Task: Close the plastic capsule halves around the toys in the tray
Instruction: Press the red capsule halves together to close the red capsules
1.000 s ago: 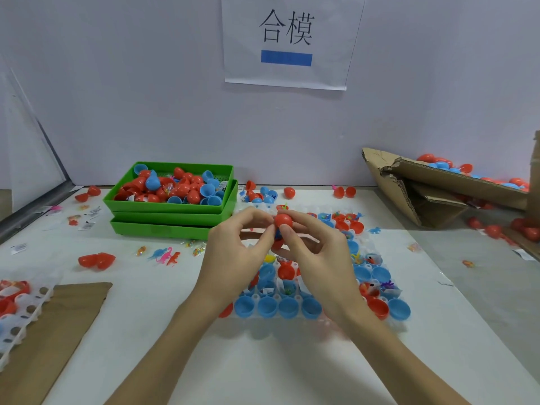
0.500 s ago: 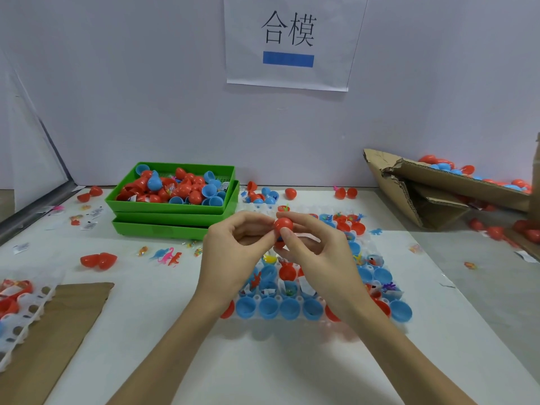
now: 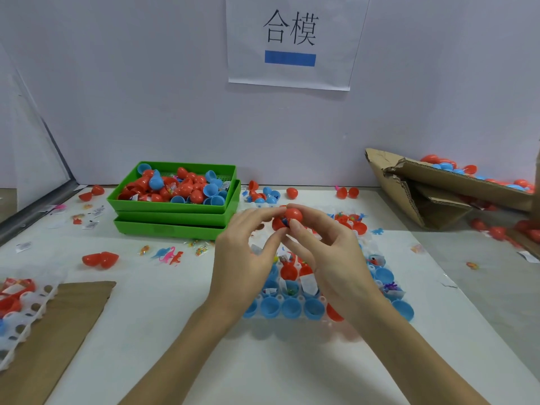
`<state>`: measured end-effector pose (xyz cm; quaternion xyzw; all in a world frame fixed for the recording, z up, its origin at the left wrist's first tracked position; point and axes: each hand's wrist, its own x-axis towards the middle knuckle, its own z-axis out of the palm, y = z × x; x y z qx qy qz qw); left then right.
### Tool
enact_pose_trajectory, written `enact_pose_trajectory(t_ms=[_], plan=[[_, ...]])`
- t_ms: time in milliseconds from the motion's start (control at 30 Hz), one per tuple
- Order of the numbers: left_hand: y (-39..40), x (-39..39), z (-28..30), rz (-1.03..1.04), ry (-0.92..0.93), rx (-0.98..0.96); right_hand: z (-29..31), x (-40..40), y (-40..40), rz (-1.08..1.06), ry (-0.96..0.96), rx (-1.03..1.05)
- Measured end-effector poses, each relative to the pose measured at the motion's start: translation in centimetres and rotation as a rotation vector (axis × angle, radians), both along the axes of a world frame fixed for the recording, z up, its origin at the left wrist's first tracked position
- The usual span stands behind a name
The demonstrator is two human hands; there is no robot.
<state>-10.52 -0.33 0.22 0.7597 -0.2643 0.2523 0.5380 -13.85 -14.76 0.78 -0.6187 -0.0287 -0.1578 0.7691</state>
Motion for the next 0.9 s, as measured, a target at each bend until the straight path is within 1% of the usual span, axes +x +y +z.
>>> enact_pose_trajectory(t_ms=[67, 133, 300, 333, 400, 467, 600, 700, 800, 900], plan=[[0.0, -0.1, 0.1, 0.012, -0.030, -0.013, 0.3, 0.0, -0.3, -0.014, -0.014, -0.056], [0.1, -0.1, 0.2, -0.046, 0.012, -0.061, 0.5, 0.0, -0.6, -0.019, -0.042, -0.100], [0.6, 0.5, 0.5, -0.146, 0.067, -0.070, 1.0, -0.3, -1.0, -0.075, -0.149, -0.340], [0.7, 0.6, 0.5, -0.163, 0.068, -0.072, 1.1, -0.3, -1.0, -0.074, -0.164, -0.341], [0.9, 0.7, 0.5, -0.190, 0.048, -0.053, 0.9, -0.3, -0.7, -0.065, -0.179, -0.276], [1.0, 0.8, 0.6, -0.181, -0.008, 0.011, 0.8, -0.4, -0.4, -0.077, -0.163, -0.232], [1.2, 1.1, 0.4, -0.161, -0.097, 0.099, 0.6, -0.3, -0.2, -0.088, -0.125, -0.251], [1.0, 1.2, 0.4, -0.187, -0.063, 0.082, 0.6, -0.2, -0.3, -0.071, -0.130, -0.278], [0.8, 1.0, 0.5, -0.211, 0.016, 0.015, 0.7, -0.2, -0.4, -0.074, -0.150, -0.283], [0.7, 0.8, 0.5, -0.222, 0.062, -0.066, 0.9, -0.2, -0.6, -0.117, -0.204, -0.347]])
